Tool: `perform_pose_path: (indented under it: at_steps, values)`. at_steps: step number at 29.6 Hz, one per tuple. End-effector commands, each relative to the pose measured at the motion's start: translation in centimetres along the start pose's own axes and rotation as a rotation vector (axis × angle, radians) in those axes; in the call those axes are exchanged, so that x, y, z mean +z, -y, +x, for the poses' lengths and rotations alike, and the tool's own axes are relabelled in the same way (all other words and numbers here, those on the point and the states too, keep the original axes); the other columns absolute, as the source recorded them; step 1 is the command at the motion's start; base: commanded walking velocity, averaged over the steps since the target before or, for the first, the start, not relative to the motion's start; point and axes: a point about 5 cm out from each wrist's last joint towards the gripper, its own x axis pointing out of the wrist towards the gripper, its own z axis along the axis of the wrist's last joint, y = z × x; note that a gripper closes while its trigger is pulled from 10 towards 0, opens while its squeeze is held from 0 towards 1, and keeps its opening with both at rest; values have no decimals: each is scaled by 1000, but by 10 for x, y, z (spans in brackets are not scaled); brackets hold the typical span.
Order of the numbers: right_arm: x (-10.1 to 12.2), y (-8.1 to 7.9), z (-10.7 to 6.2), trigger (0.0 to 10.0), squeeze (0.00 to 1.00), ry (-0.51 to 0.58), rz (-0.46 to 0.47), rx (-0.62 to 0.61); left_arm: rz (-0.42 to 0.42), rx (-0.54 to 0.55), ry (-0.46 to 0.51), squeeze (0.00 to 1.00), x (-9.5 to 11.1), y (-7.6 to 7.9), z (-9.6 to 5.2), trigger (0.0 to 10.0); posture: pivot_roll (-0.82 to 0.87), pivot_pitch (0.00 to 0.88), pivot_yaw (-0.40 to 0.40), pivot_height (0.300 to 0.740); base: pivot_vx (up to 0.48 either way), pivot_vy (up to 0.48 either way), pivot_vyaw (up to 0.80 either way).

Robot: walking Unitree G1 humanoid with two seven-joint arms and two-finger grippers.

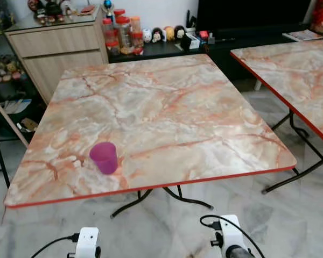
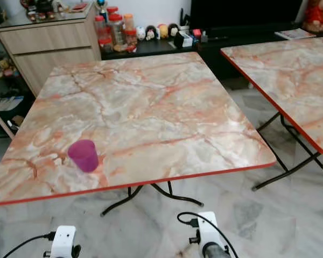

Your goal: Setting the table

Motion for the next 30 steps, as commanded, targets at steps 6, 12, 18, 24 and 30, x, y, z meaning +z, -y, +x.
perform_pose_path:
  at_steps: [6,12,18,24,30]
  values:
    - [2,-8,1,10000,0,-1,-17,25,-117,118,47,1000,0,-27,-4,10000,54,0,25,740,0,0,0]
    - [2,-8,1,10000,0,2,-23,29,-187,202,253,1000,24,-47,-9,10000,61,0,29,740,0,0,0]
    - [3,-10,1,10000,0,5,-26,34,-296,295,558,1000,55,-65,-27,10000,77,0,28,740,0,0,0]
    - [0,-8,0,10000,0,0,-27,34,-288,332,732,1000,70,-65,-53,10000,92,0,19,740,0,0,0]
    - [-1,-4,0,10000,0,-6,-37,31,-309,441,857,1000,91,-78,-80,10000,103,1,10,740,0,0,0]
